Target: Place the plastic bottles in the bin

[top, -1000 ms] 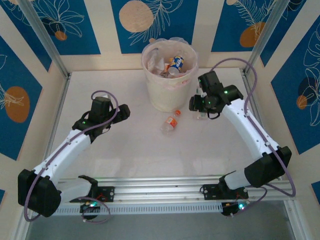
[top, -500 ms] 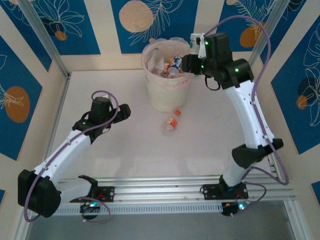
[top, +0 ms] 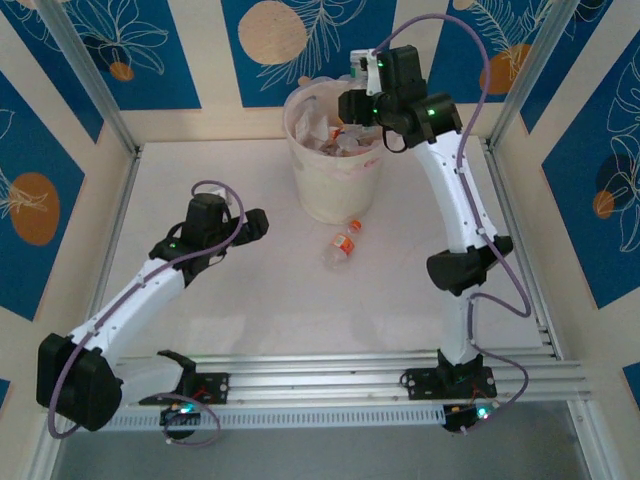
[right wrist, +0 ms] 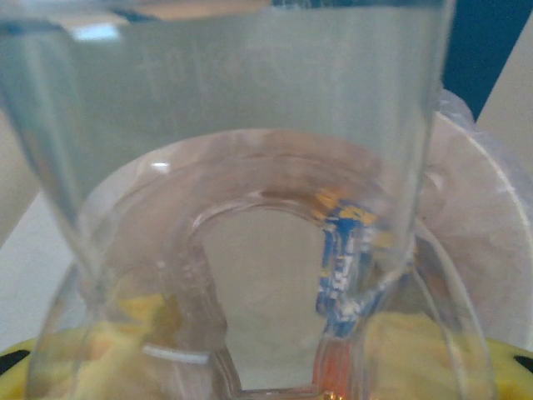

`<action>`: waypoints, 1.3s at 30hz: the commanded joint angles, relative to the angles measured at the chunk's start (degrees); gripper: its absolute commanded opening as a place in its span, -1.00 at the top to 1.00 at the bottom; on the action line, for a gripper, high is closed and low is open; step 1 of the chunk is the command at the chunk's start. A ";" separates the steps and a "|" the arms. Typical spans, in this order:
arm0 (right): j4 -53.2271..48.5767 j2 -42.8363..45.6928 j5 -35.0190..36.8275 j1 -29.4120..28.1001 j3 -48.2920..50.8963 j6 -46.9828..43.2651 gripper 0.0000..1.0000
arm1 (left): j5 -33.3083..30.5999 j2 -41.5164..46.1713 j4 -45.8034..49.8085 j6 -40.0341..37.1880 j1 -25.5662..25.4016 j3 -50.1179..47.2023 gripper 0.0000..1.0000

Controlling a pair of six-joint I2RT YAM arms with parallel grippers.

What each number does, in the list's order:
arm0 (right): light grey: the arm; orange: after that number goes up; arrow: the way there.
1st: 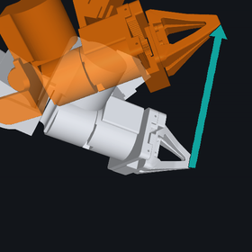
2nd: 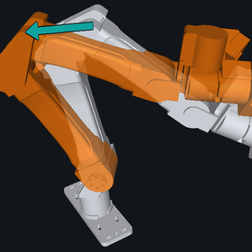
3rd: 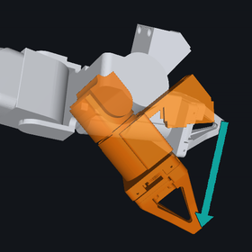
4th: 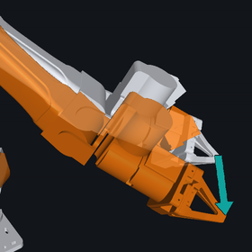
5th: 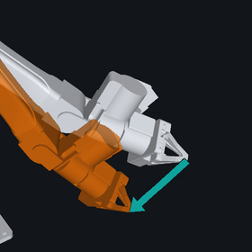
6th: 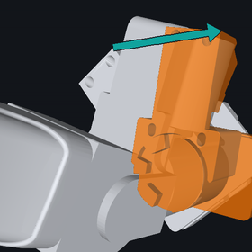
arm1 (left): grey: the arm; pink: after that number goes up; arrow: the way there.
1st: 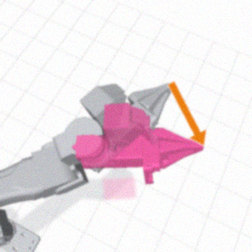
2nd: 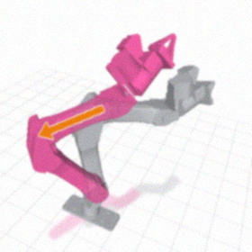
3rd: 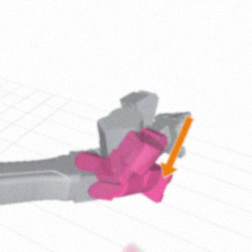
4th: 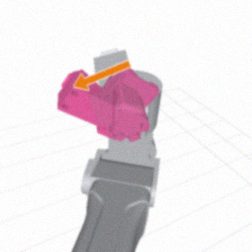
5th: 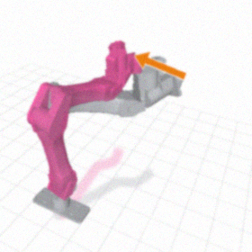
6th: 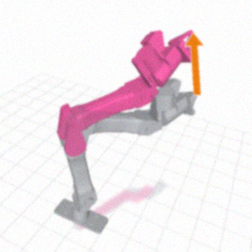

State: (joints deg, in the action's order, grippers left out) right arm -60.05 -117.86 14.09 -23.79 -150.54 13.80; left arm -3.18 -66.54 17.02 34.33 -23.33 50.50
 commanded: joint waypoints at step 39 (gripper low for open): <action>-2.82 -9.19 -2.11 0.68 -4.45 -0.38 -0.57 | -1.21 0.64 1.46 -1.13 -0.65 1.07 -0.99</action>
State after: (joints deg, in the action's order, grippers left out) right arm -61.01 -127.26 10.83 -23.03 -152.64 14.41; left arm -3.46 -66.50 17.61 34.06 -23.44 50.52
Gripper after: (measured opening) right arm 0.767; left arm 0.995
